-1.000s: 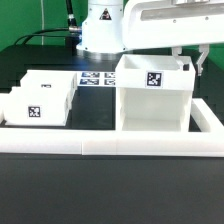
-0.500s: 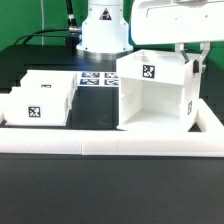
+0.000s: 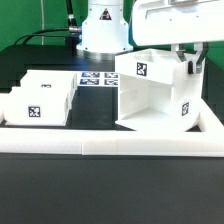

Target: Assemble drawer

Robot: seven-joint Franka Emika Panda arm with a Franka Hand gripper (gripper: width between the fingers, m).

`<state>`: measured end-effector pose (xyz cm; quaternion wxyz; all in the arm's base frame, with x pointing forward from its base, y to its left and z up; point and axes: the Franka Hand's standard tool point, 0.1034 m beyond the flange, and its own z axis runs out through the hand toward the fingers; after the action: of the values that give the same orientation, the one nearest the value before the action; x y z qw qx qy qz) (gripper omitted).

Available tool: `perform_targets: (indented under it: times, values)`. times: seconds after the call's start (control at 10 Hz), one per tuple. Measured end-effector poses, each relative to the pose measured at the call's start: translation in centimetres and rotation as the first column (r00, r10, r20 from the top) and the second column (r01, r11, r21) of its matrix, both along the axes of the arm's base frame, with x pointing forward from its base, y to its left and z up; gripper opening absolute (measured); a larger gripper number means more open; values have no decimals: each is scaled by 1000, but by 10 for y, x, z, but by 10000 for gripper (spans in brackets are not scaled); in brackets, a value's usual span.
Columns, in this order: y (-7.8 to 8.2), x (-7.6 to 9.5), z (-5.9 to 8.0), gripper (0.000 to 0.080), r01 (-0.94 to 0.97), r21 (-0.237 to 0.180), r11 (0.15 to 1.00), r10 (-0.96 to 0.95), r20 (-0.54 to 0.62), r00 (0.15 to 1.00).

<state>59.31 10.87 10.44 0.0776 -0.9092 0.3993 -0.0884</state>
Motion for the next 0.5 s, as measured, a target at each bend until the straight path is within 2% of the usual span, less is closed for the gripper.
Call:
perform_targets:
  times: [0.1,0.2,0.5]
  values:
    - [-3,-1,-1,44,152,45,987,-151,-18,988]
    - [-4,-2,-2,46,252,68,965,-250,-36,967]
    - [-6,-1,-1,49,375,95,922,-371,-59,927]
